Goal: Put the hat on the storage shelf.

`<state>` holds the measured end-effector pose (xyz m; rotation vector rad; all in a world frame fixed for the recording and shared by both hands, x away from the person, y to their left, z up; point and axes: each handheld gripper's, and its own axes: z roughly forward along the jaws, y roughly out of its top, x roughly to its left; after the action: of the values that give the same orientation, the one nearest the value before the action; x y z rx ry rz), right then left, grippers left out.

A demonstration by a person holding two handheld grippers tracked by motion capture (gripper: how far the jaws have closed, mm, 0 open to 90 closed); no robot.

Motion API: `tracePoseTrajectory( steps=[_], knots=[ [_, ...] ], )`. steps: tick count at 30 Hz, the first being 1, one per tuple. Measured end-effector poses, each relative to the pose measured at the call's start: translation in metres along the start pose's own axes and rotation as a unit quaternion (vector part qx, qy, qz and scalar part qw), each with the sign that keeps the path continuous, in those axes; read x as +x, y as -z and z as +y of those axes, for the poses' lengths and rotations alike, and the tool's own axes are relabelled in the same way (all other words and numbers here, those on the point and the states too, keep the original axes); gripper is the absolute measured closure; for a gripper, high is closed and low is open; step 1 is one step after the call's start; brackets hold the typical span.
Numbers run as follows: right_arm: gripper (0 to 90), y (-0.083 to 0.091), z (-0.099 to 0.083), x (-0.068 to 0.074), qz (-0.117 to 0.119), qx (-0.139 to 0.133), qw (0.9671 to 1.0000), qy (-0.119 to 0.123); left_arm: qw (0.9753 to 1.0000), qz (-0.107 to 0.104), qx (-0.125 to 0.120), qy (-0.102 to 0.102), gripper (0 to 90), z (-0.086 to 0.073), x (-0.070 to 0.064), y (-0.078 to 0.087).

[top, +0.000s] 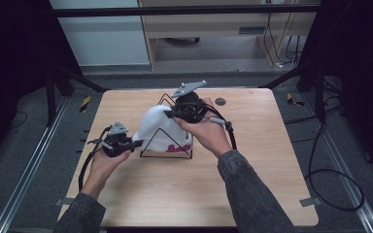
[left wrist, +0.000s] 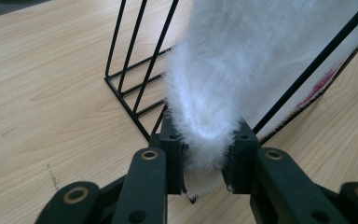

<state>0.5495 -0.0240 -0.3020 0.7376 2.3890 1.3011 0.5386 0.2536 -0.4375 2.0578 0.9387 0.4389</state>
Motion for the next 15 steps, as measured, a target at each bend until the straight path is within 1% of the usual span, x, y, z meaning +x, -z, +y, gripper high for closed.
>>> tracePoseTrajectory(
  steps=[2,3,4,5,7,8,9,11,14,15],
  knots=[
    [81.7,-0.001,0.0,0.001,-0.001,0.002,1.0,-0.001,1.0,0.001,0.002,0.001,69.7,-0.001,0.001,-0.001],
    [81.7,-0.001,0.0,0.001,-0.001,0.003,1.0,-0.002,1.0,0.001,0.003,0.005,69.7,-0.001,0.001,-0.001],
    [81.8,-0.003,0.001,0.002,-0.002,0.003,1.0,-0.002,0.9998,0.001,0.007,0.017,62.9,-0.002,0.003,-0.002],
    [81.8,-0.004,0.002,0.002,-0.002,0.005,1.0,-0.002,0.9998,0.001,0.007,0.017,62.2,-0.002,0.003,-0.002],
    [81.8,-0.006,0.002,0.003,-0.003,0.006,1.0,-0.002,0.9998,0.001,0.009,0.02,62.1,-0.003,0.004,0.0],
    [81.9,-0.008,0.003,0.004,-0.002,0.007,1.0,-0.002,0.9998,-0.003,0.011,0.019,62.4,-0.004,0.005,0.001],
    [81.9,-0.011,0.004,0.005,0.0,0.01,0.9999,0.001,0.9997,-0.006,0.012,0.022,65.5,-0.005,0.006,0.002],
    [82.0,-0.017,0.004,0.008,0.001,0.018,0.9998,0.004,0.9997,-0.007,0.016,0.019,65.7,-0.006,0.007,0.003],
    [81.9,-0.023,0.005,0.009,0.0,0.021,0.9998,0.002,0.9997,-0.003,0.008,0.024,64.1,-0.006,0.008,0.006],
    [81.9,-0.024,0.004,0.009,-0.001,0.024,0.9997,0.002,0.9997,-0.001,0.0,0.023,63.9,-0.005,0.008,0.011]
  ],
)
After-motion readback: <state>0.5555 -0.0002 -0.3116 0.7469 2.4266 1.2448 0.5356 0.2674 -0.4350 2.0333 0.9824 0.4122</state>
